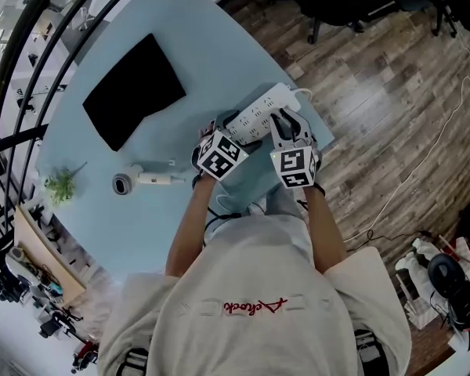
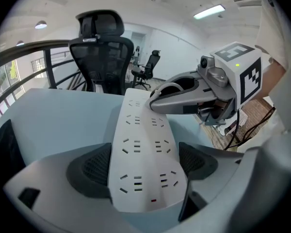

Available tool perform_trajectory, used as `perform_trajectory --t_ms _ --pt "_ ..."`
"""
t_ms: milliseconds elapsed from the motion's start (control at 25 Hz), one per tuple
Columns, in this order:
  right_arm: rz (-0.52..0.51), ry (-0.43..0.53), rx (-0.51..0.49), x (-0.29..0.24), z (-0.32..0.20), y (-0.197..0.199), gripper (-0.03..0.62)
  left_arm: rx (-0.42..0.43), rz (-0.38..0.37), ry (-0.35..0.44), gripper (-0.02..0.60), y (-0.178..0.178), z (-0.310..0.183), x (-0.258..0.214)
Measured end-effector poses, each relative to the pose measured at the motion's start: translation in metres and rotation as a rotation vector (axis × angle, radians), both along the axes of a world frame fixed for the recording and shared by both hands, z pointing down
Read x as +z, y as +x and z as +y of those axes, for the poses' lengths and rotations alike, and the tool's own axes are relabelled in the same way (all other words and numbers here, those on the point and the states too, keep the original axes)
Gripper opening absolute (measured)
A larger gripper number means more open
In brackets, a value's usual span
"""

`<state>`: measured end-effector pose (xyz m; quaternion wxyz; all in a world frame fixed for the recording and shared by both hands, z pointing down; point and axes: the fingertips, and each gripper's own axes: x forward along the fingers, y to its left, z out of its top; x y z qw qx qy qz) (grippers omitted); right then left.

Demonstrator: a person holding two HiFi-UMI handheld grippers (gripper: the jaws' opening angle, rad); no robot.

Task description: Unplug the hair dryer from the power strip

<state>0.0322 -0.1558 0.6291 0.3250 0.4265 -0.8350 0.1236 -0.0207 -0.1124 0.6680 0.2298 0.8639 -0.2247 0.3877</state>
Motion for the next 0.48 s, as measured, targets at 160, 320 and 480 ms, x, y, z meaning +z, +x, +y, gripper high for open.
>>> perform_trajectory --t_ms 160,320,480 --pt "-0.06 -0.044 0.049 0.0 -0.001 0.002 0.112 -0.003 0.006 -0.013 0.414 0.0 0.0 0.001" --pt "-0.146 -0.042 0.112 0.003 0.004 0.008 0.112 0.014 0.013 -0.023 0.414 0.002 0.003 0.002" --pt "-0.148 -0.04 0.117 0.005 0.006 0.011 0.112 0.025 0.02 -0.029 0.417 0.004 0.004 0.003"
